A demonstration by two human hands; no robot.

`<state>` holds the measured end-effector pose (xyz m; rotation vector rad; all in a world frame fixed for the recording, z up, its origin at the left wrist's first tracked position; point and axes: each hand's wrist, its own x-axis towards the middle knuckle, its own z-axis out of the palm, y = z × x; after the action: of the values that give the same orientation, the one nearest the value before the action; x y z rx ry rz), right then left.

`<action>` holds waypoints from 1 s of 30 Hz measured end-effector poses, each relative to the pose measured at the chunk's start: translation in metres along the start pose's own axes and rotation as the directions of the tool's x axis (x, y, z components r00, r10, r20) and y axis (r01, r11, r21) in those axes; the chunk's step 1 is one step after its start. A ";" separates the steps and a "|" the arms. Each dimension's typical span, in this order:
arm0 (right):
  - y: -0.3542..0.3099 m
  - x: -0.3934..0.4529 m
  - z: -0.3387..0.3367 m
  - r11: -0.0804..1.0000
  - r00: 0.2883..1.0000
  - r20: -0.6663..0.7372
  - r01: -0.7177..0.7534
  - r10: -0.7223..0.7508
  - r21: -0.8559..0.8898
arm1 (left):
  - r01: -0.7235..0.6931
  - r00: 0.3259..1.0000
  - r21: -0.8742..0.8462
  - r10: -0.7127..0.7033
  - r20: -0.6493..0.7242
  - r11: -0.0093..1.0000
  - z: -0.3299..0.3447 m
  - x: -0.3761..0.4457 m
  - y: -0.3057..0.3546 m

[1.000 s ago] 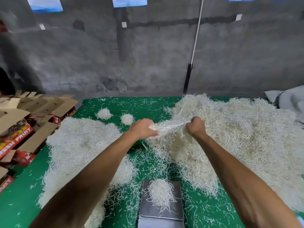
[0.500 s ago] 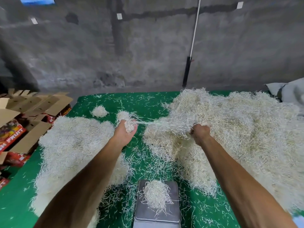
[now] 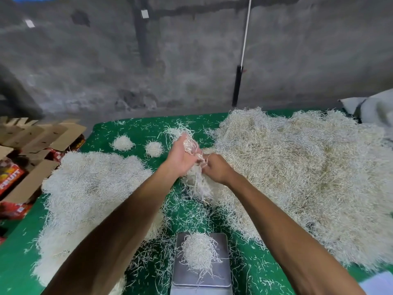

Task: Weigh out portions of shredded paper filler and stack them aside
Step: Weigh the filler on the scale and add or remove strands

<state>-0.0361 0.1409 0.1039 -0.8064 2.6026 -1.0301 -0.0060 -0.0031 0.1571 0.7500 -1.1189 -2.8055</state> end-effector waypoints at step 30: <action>0.025 -0.040 -0.041 0.796 0.907 -0.110 -0.410 0.406 -0.444 | -0.126 0.942 0.992 0.316 0.113 0.023 -0.110 -0.033 -0.044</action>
<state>-0.0290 0.2016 0.1171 -0.2776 2.8826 -0.2949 0.0790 -0.0343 0.0730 0.5877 -2.8279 -1.1772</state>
